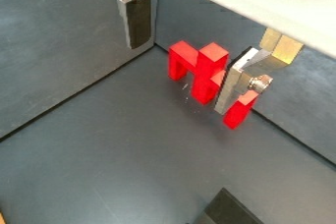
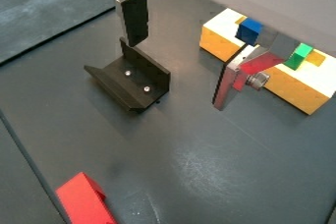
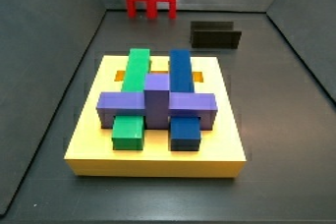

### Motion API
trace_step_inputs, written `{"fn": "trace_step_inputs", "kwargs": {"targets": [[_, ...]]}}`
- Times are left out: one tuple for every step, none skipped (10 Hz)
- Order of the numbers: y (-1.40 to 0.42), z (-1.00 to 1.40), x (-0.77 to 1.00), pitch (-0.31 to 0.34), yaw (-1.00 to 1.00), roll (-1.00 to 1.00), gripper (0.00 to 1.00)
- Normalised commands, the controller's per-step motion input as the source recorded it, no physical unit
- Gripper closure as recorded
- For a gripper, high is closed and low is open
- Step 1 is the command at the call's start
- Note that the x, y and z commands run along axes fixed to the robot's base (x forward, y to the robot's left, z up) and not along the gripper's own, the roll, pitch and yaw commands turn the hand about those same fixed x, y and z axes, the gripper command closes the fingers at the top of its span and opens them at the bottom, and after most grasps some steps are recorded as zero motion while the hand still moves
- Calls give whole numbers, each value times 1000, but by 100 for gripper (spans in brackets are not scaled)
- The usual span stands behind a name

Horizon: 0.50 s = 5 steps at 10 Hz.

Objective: Pick up the red object. Move up. Move to above the board. Insert the red object.
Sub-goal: Pick up the red object.

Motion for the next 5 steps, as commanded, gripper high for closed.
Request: {"fn": "trace_step_inputs", "kwargs": {"targets": [[0, 0, -17, 0, 0, 0, 0], [0, -123, -43, 54, 0, 80, 0], [443, -251, -114, 11, -11, 0, 0], [886, -283, -223, 33, -49, -31, 0], [971, -340, -234, 113, -17, 0, 0]]}}
